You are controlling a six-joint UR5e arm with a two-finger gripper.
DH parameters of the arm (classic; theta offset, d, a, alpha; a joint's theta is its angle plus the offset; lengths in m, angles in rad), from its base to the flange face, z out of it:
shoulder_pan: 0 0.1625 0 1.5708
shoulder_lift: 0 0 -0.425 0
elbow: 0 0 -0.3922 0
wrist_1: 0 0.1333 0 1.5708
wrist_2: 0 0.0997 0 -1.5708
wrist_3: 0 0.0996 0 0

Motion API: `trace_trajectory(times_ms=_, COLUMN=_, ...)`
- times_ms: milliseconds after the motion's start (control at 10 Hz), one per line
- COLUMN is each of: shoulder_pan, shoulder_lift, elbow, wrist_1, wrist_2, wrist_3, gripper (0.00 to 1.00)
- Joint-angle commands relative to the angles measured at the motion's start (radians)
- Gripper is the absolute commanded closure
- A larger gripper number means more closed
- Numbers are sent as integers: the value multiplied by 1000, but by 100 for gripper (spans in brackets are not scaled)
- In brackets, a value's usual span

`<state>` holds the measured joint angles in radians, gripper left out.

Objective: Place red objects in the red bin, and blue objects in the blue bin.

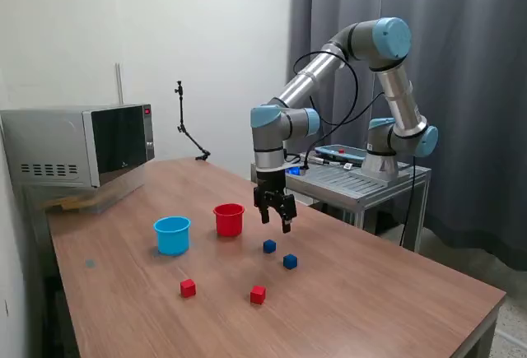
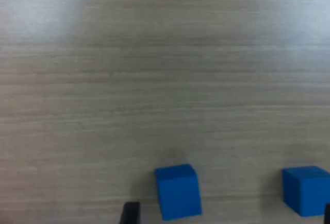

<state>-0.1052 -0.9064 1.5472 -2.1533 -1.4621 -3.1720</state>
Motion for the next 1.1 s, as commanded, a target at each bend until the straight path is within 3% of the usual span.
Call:
trace_trajectory(times_ms=0, shoulder_pan=-14, shoulder_lift=24, elbow=1, wrist_1=-13, wrist_2=-1, wrist_3=0, gripper=0)
trace_trajectory(times_ms=600, shoulder_pan=-18, shoulder_lift=86, elbow=-1, wrist_1=-49, wrist_2=2, wrist_3=-6, gripper=0)
trace_trajectory(times_ms=800, shoulder_pan=-16, shoulder_lift=86, elbow=-1, wrist_1=-49, wrist_2=6, wrist_3=-101, gripper=0)
trace_trajectory(times_ms=1000, shoulder_pan=-14, shoulder_lift=87, elbow=-2, wrist_1=-49, wrist_2=2, wrist_3=-117, gripper=0)
